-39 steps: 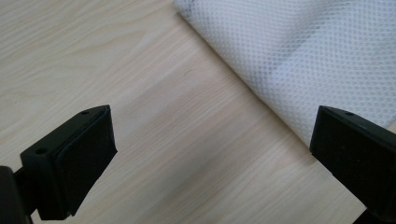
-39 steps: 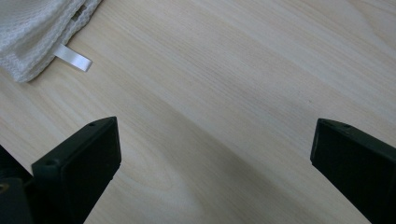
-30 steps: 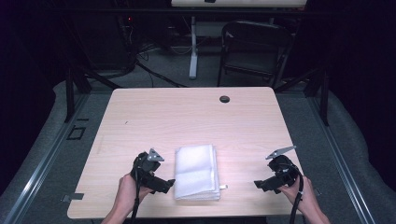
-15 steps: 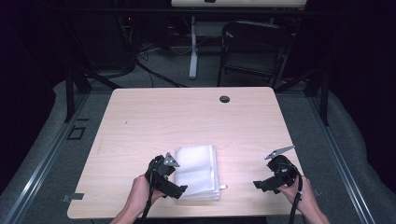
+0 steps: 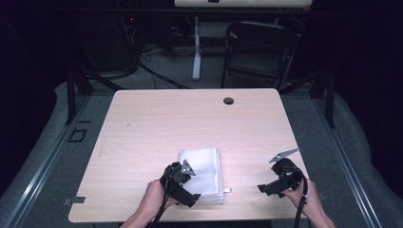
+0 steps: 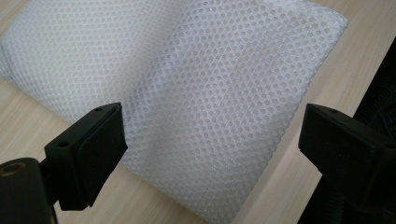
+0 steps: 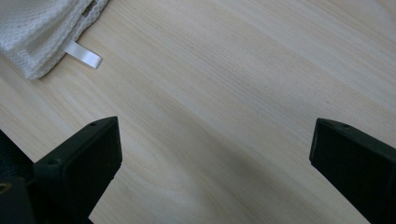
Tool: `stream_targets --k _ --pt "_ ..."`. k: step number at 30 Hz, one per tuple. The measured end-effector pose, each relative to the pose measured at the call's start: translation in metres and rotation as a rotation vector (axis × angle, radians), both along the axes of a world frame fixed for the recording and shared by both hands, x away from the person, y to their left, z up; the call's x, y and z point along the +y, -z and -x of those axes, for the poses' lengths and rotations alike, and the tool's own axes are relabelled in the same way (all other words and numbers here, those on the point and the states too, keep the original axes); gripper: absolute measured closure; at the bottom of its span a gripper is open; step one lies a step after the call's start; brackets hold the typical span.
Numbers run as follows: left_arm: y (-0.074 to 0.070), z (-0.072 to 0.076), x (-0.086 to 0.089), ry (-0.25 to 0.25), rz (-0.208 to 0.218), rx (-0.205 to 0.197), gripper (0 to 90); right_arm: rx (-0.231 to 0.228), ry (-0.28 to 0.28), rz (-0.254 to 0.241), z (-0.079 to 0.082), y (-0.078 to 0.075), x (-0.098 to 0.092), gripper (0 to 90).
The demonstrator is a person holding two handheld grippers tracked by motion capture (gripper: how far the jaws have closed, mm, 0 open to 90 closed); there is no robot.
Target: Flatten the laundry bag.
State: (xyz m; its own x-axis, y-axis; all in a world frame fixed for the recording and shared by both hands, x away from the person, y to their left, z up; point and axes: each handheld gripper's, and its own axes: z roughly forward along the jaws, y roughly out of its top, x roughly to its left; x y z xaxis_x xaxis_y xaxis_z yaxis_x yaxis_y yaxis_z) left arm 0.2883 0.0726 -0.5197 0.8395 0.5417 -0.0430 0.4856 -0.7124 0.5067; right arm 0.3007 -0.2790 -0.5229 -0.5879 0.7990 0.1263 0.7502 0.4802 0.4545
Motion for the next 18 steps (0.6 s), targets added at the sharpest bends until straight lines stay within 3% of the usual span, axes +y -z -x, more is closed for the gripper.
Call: stream_targets --k 2,3,5,11,13,15,18 --pt "0.001 0.001 -0.004 0.007 -0.001 0.001 8.0 0.009 -0.011 0.010 -0.001 -0.001 0.000 2.0" --pt "0.001 0.001 -0.005 0.014 -0.004 0.003 8.1 -0.016 0.024 -0.030 0.001 0.002 0.002 2.0" --pt "0.003 0.001 -0.008 0.021 -0.007 0.002 8.2 0.006 -0.004 -0.002 0.000 0.000 0.000 2.0" --pt "0.007 0.002 -0.017 0.045 -0.026 -0.005 8.4 0.011 -0.013 0.012 0.000 -0.001 0.000 2.1" --pt "0.009 0.001 -0.020 0.057 -0.028 0.008 8.4 0.016 -0.012 0.001 0.000 0.000 0.001 2.1" --pt "0.011 0.001 -0.022 0.058 -0.032 0.015 8.4 0.017 -0.017 0.020 0.000 -0.001 0.000 2.1" --pt "0.016 0.000 -0.029 0.073 -0.061 0.015 8.4 0.018 -0.018 0.018 0.000 0.000 0.001 2.1"
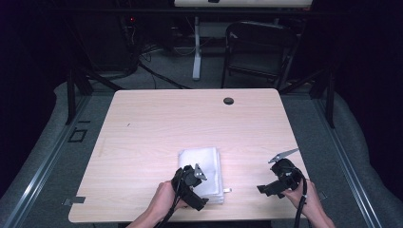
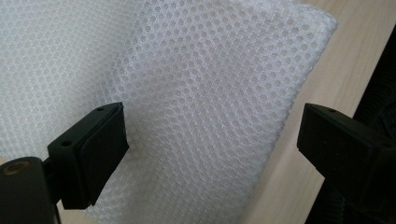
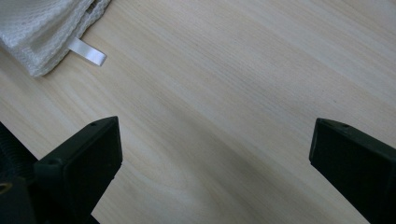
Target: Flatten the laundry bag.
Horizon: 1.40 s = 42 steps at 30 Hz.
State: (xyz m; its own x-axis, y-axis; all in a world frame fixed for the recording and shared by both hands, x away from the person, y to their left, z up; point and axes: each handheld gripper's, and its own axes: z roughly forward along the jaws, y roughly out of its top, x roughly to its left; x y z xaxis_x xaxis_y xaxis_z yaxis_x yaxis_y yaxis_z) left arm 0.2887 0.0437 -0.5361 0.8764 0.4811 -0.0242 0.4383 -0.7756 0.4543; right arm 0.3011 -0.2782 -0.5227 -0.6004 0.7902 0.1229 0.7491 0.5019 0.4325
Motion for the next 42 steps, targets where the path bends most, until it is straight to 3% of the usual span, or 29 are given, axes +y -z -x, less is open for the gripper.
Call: stream_targets --k 5,12,15,17,19,22,25,26,29,30,31,33,35,40,41,42 --pt "0.007 0.000 -0.009 0.006 -0.046 -0.011 11.2 0.005 0.006 -0.022 0.000 0.001 0.001 2.2" --pt "0.015 0.000 -0.017 0.014 -0.094 -0.034 21.6 0.005 -0.003 -0.009 0.001 0.001 0.001 2.4" --pt "0.015 0.000 -0.016 0.008 -0.089 -0.051 24.9 0.008 -0.006 -0.001 0.001 0.001 0.001 2.8" --pt "0.014 -0.001 -0.014 0.017 -0.058 -0.038 32.5 0.014 -0.014 -0.014 0.001 0.001 0.002 3.0" --pt "0.013 0.000 -0.014 0.021 -0.059 -0.041 36.2 0.016 -0.013 -0.024 0.002 0.002 0.003 3.4" --pt "0.012 -0.002 -0.012 0.022 -0.050 -0.032 39.4 0.019 -0.022 0.001 0.001 0.001 0.003 3.6" --pt "0.011 -0.004 -0.009 0.025 -0.038 -0.019 45.6 0.025 -0.020 -0.022 0.002 0.003 0.005 4.0" --pt "0.011 -0.005 -0.008 0.024 -0.034 -0.017 48.4 0.025 -0.030 0.004 0.001 0.002 0.004 4.2" --pt "0.011 -0.005 -0.008 0.035 -0.033 -0.018 54.3 0.030 -0.032 -0.011 0.002 0.003 0.007 5.4" --pt "0.011 -0.004 -0.009 0.034 -0.036 -0.026 54.5 0.019 -0.018 -0.038 0.003 0.004 0.009 6.1" --pt "0.011 -0.004 -0.008 0.042 -0.028 -0.021 55.5 0.024 -0.034 -0.014 0.003 0.003 0.008 6.4" --pt "0.010 -0.004 -0.008 0.047 -0.026 -0.019 59.8 0.021 -0.035 -0.023 0.003 0.003 0.010 7.5" --pt "0.010 -0.004 -0.007 0.051 -0.022 -0.015 63.8 0.022 -0.046 -0.001 0.003 0.003 0.011 8.6" --pt "0.009 -0.005 -0.006 0.059 -0.011 -0.017 72.4 0.026 -0.060 -0.024 0.005 0.003 0.016 13.5" --pt "0.009 -0.005 -0.005 0.060 -0.006 -0.017 74.5 0.022 -0.073 -0.001 0.005 0.001 0.016 14.2" --pt "0.008 -0.006 -0.004 0.061 0.002 -0.013 76.6 0.020 -0.069 -0.009 0.005 0.001 0.018 15.2"
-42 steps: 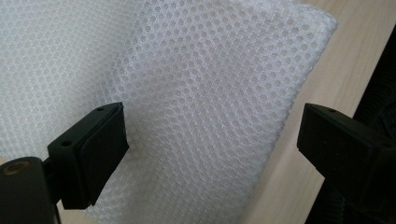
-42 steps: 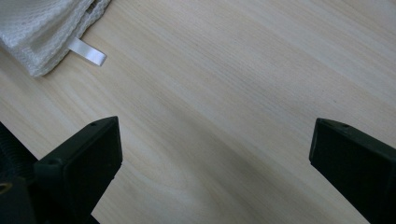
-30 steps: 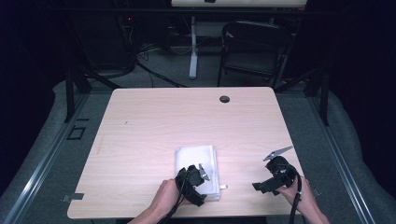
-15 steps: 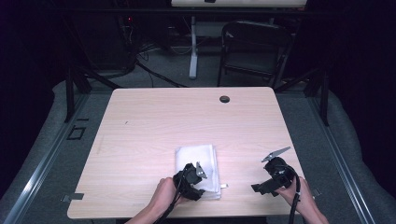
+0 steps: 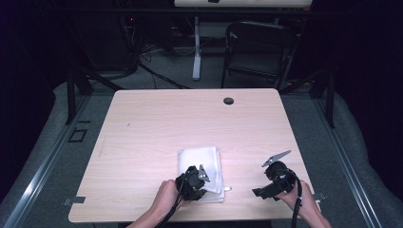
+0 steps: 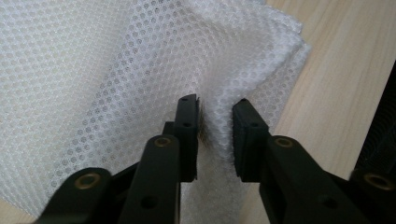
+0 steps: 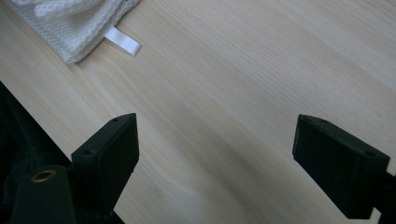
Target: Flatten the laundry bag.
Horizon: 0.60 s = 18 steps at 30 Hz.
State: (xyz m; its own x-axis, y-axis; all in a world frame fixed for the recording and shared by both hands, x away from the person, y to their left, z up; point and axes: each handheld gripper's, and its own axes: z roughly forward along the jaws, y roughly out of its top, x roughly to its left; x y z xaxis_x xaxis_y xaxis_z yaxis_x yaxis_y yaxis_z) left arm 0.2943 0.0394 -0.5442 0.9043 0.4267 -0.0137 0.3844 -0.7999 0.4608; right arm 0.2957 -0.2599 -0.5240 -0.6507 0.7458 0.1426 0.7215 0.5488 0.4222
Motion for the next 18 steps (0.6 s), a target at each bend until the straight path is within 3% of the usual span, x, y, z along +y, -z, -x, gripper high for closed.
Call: stream_targets --k 8,14,18 --pt "-0.004 0.000 0.004 -0.010 0.039 -0.015 83.2 -0.023 -0.035 0.001 0.002 -0.002 0.014 37.6" --pt "-0.007 0.000 0.005 -0.003 0.064 -0.032 84.1 -0.039 -0.120 -0.007 0.005 -0.005 0.036 69.4" --pt "-0.008 0.000 0.006 -0.002 0.078 -0.037 84.3 -0.057 -0.161 -0.009 0.006 -0.004 0.054 83.2"
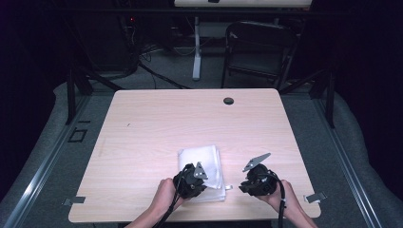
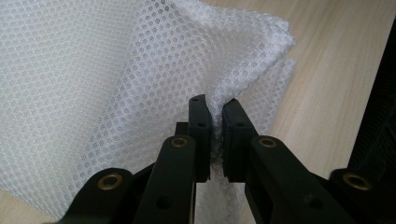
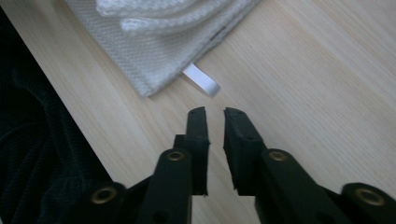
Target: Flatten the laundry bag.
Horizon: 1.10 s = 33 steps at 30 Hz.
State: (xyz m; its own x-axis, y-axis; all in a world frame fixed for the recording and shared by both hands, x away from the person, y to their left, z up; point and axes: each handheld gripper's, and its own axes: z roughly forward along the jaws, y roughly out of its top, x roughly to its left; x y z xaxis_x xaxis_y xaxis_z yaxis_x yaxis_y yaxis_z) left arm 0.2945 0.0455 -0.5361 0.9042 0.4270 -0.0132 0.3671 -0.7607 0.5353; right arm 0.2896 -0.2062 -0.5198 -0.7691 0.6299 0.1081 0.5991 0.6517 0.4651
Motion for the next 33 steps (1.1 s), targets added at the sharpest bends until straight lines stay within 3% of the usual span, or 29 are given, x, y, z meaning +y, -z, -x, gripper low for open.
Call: stream_targets --k 4,12,15,16,18,23,33 --pt "0.000 0.000 0.000 0.004 0.005 -0.001 84.3 -0.015 -0.043 -0.001 -0.002 0.002 0.016 90.0" --pt "-0.001 0.000 0.001 0.007 0.007 -0.002 84.4 0.018 -0.115 0.012 -0.008 0.016 0.051 90.0" --pt "-0.001 0.000 0.001 0.008 0.012 -0.005 84.5 0.008 -0.108 -0.012 -0.011 0.021 0.060 90.0" --pt "-0.001 0.000 0.001 0.008 0.012 -0.005 84.5 0.004 -0.119 0.003 -0.013 0.020 0.061 90.0" --pt "-0.001 0.000 0.001 0.006 0.013 -0.007 84.5 0.002 -0.110 -0.018 -0.016 0.022 0.064 90.0" --pt "-0.004 0.000 0.003 0.011 0.016 -0.013 84.5 0.033 -0.097 -0.009 -0.020 0.034 0.066 90.0" --pt "-0.008 0.000 0.007 -0.011 0.026 -0.028 84.6 0.062 -0.094 -0.005 -0.021 0.036 0.063 90.0"
